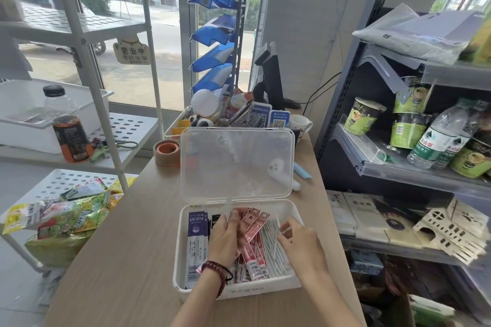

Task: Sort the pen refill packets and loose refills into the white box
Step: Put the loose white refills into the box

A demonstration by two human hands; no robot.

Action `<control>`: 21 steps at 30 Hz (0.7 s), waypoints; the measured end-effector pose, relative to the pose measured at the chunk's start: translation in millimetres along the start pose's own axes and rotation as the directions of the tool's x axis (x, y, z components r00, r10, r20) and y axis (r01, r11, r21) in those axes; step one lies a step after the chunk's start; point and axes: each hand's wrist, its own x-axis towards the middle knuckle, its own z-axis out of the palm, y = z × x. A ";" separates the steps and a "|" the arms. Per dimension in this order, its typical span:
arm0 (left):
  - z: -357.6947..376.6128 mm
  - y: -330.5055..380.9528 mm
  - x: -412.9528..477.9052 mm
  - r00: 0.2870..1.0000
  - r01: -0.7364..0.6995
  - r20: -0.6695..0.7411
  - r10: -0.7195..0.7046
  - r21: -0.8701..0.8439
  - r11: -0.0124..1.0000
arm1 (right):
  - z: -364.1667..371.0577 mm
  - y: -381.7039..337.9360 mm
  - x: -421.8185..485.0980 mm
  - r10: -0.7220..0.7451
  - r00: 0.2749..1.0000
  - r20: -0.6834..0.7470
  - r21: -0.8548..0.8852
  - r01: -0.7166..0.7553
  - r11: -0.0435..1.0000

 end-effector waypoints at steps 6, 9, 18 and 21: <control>7.2 1.7 -3.2 0.994 0.042 0.096 -0.051 0.092 0.995 | 7.3 0.1 6.6 0.048 0.999 0.003 -0.143 -0.047 0.989; 4.7 3.5 -2.6 0.992 0.049 0.115 -0.053 0.034 0.998 | 13.0 1.6 6.2 0.074 0.997 0.027 -0.172 -0.069 0.983; 4.4 5.9 -5.0 0.993 -0.053 0.109 0.044 0.079 0.995 | 24.3 5.3 9.3 0.104 0.993 0.047 -0.202 -0.093 0.975; 4.6 5.7 -5.4 0.993 -0.073 0.099 0.066 0.073 0.995 | 28.7 6.0 10.0 0.132 0.991 0.031 -0.239 -0.121 0.963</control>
